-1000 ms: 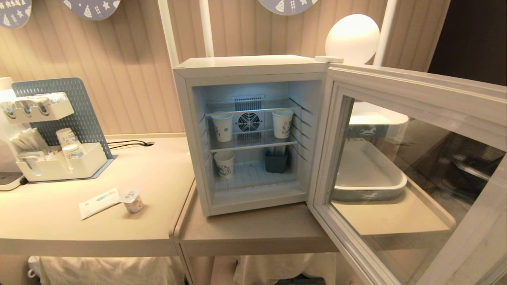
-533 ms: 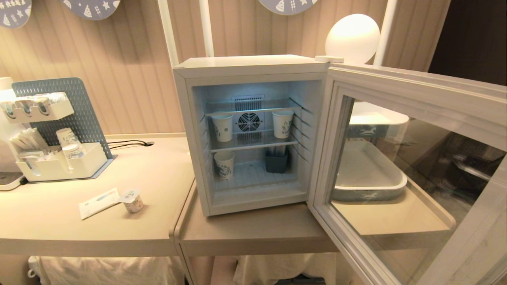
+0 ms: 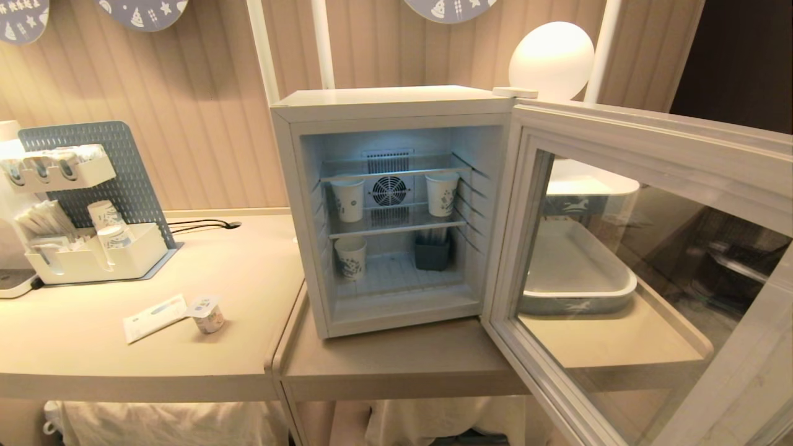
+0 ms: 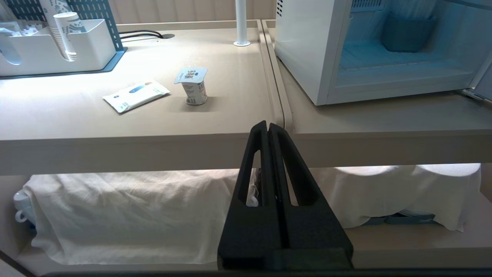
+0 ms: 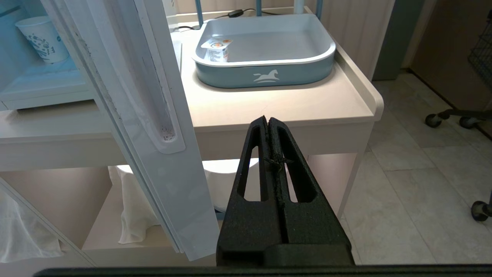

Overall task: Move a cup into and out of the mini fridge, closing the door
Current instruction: Put the yoghurt in the freezer

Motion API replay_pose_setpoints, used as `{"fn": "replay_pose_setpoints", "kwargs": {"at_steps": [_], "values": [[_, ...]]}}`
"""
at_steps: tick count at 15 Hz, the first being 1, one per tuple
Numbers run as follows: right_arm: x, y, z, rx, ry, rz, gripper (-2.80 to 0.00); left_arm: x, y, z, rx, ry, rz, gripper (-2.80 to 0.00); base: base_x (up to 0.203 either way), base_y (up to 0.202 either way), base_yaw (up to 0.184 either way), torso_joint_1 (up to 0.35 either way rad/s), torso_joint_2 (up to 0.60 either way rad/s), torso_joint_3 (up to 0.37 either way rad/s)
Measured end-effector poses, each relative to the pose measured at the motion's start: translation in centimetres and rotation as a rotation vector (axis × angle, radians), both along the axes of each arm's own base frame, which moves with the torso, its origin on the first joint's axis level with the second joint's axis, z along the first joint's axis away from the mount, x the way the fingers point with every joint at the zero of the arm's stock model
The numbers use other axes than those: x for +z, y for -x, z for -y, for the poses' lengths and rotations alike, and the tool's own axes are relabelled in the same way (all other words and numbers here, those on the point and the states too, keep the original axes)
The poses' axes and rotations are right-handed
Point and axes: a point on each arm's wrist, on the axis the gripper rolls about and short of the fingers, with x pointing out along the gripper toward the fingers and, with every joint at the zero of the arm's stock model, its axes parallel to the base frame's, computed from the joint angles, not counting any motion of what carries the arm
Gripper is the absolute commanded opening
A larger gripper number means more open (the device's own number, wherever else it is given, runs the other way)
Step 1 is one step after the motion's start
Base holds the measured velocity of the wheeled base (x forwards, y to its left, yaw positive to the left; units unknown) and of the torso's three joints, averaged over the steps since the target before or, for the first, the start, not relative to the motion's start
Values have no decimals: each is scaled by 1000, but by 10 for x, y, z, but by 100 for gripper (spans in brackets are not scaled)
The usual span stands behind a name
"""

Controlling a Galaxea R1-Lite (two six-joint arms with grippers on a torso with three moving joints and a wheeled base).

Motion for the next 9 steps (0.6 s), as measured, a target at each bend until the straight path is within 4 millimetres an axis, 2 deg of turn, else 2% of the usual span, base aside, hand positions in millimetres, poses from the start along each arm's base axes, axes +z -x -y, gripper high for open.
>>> {"fn": "replay_pose_setpoints", "kwargs": {"at_steps": [9], "values": [[0,0,0,0,0,0,-280,0,0,0,-1,0,0,-280,0,0,0,0,0,0]]}}
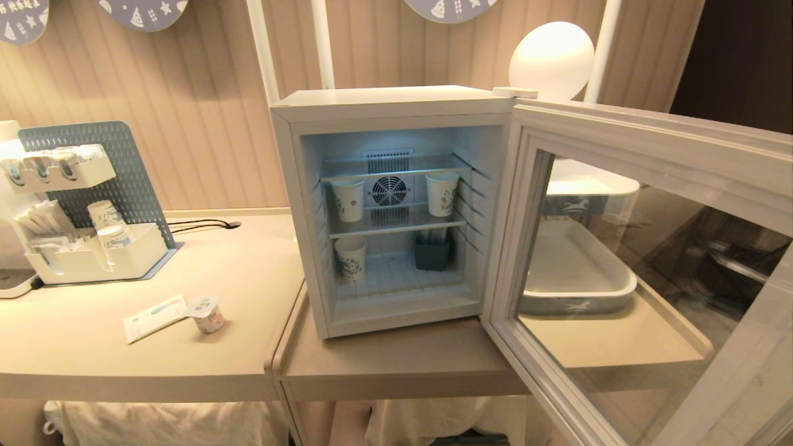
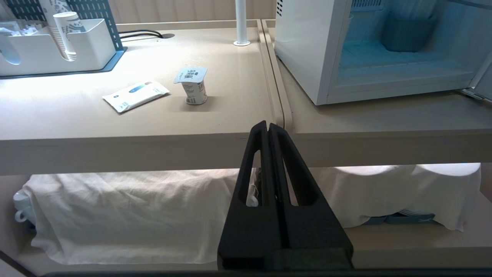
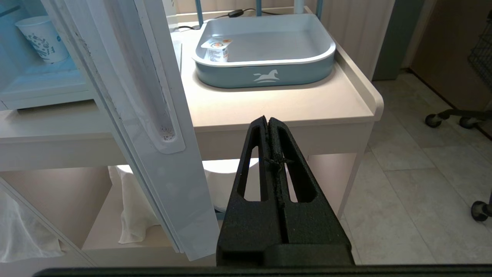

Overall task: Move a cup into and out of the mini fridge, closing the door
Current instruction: Put the yoghurt in the freezer

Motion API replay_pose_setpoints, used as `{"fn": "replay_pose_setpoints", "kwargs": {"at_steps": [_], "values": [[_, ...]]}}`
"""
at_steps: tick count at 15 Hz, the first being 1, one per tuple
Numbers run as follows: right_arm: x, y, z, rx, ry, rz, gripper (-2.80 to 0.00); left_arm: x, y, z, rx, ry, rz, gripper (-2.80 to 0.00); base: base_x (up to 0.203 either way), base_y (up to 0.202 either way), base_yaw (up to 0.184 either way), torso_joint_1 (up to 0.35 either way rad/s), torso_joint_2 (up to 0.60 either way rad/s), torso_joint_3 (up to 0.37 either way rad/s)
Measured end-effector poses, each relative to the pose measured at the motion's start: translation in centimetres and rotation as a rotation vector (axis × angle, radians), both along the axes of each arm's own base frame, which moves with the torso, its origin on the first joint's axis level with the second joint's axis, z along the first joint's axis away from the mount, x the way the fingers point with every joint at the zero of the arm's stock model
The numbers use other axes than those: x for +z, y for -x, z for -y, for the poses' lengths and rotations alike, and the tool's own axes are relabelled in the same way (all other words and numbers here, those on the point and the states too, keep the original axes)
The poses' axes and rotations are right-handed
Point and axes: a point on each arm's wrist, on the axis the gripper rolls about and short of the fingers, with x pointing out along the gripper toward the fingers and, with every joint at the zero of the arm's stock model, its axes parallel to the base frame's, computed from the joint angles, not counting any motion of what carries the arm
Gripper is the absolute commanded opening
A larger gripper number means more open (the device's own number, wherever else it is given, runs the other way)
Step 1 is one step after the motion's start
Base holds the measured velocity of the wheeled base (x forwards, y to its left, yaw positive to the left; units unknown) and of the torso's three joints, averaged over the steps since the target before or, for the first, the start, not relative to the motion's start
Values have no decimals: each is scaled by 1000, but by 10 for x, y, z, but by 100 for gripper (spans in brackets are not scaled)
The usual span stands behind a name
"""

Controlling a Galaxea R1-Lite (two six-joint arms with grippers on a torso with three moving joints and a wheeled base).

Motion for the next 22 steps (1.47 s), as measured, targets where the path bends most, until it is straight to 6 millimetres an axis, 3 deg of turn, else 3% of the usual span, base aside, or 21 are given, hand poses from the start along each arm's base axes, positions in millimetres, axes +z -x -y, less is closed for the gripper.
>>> {"fn": "replay_pose_setpoints", "kwargs": {"at_steps": [9,22], "values": [[0,0,0,0,-1,3,-280,0,0,0,-1,0,0,-280,-6,0,0,1,0,0],[0,0,0,0,-2,10,-280,0,0,0,0,-1,1,-280,-166,0,0,4,2,3]]}}
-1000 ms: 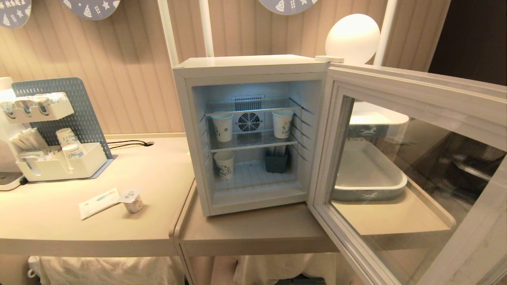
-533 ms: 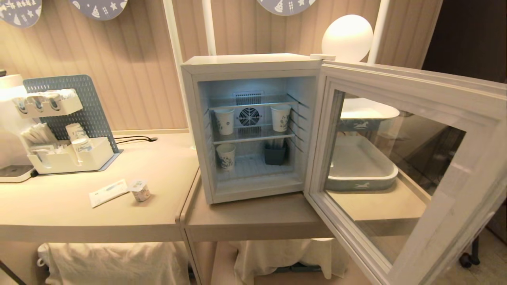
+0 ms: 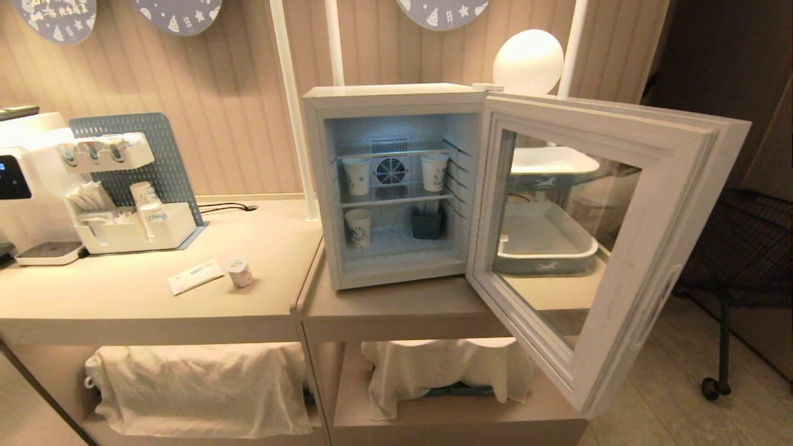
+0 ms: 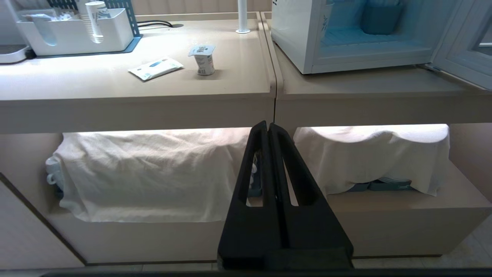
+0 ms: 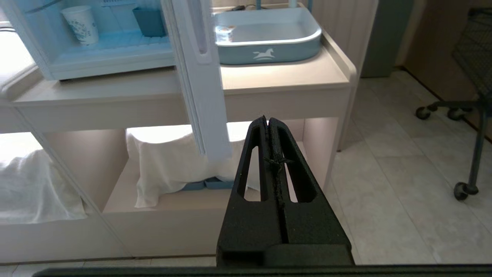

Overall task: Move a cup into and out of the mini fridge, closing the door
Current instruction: Put the yoghurt in the freezer

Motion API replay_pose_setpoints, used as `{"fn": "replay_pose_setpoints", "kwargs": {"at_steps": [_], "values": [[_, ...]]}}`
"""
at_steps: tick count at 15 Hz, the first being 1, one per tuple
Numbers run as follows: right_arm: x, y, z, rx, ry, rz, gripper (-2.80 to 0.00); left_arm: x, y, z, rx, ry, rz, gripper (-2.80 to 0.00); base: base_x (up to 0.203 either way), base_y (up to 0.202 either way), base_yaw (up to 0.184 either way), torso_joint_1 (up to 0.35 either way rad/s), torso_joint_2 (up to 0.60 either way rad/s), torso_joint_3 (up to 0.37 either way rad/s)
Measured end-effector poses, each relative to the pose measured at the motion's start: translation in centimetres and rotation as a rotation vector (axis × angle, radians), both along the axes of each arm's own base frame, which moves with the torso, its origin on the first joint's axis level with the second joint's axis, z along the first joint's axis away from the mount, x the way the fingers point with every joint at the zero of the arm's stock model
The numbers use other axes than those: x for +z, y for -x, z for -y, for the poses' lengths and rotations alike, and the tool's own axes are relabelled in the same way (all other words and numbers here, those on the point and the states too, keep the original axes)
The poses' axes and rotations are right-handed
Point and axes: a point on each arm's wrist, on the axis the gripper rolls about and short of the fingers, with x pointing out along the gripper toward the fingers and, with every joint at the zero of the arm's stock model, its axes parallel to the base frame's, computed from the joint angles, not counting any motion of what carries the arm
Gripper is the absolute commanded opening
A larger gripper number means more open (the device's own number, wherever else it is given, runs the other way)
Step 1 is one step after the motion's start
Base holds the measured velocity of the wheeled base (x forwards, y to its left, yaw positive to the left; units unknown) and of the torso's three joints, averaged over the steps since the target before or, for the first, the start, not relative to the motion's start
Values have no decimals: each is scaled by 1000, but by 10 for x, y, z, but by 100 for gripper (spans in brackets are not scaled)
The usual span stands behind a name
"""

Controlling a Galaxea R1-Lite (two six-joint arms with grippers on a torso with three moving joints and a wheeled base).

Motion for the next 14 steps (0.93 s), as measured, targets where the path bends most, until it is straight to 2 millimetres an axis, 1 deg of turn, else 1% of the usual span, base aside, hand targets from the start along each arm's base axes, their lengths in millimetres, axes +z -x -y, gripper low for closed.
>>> {"fn": "replay_pose_setpoints", "kwargs": {"at_steps": [2,4,14], "values": [[0,0,0,0,0,-1,-280,0,0,0,-1,0,0,-280,0,0,0,0,0,0],[0,0,0,0,0,-1,-280,0,0,0,-2,0,0,-280,-2,124,4,2,2,2],[0,0,0,-1,1,-1,-280,0,0,0,0,1,1,-280,0,193,-1,3,4,0]]}}
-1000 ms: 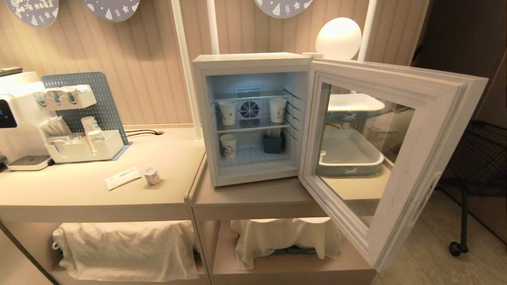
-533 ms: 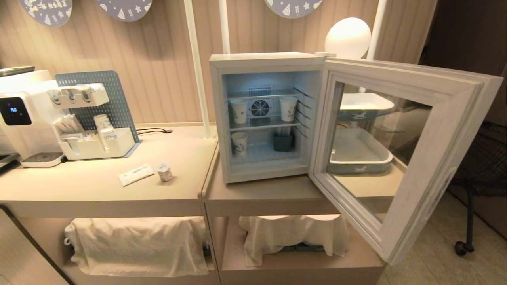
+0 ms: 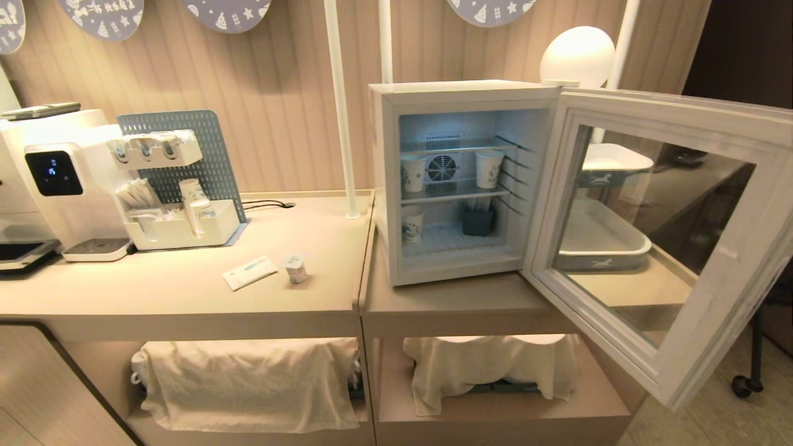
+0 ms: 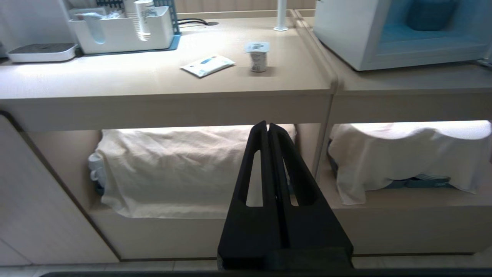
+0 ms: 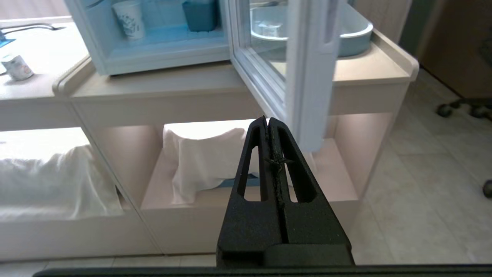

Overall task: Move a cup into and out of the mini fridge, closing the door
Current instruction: Put the yoghurt in the freezer

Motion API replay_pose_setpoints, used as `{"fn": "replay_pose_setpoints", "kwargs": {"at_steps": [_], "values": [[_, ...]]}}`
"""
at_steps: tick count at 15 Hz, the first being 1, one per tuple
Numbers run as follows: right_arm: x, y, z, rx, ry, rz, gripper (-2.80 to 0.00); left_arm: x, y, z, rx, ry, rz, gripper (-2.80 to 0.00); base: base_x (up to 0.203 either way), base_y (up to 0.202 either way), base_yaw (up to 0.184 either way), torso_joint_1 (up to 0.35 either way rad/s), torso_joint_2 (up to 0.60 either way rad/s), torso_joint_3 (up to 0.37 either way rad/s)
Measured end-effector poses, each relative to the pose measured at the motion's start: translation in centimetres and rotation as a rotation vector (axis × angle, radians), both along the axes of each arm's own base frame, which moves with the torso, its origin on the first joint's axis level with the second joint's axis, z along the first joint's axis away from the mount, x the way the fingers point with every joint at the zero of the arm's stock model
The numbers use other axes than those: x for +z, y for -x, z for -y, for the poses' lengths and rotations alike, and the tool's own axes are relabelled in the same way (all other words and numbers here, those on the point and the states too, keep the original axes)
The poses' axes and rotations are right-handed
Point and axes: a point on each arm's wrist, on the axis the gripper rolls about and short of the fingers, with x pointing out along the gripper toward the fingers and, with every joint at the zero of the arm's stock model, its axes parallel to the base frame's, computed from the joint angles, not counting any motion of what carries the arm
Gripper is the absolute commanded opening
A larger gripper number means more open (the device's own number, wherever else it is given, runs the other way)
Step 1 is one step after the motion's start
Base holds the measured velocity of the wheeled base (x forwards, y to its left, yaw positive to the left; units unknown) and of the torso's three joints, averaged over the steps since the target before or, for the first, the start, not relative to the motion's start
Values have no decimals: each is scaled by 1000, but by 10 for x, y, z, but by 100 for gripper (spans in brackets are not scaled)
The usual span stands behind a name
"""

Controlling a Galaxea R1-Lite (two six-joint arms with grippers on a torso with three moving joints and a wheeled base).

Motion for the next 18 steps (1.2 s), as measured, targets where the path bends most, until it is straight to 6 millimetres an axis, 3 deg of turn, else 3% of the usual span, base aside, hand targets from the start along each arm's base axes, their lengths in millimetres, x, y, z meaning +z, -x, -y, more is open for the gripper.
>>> {"fn": "replay_pose_setpoints", "kwargs": {"at_steps": [18], "values": [[0,0,0,1,-1,-2,-280,0,0,0,-1,0,0,-280,0,188,2,1,2,2]]}}
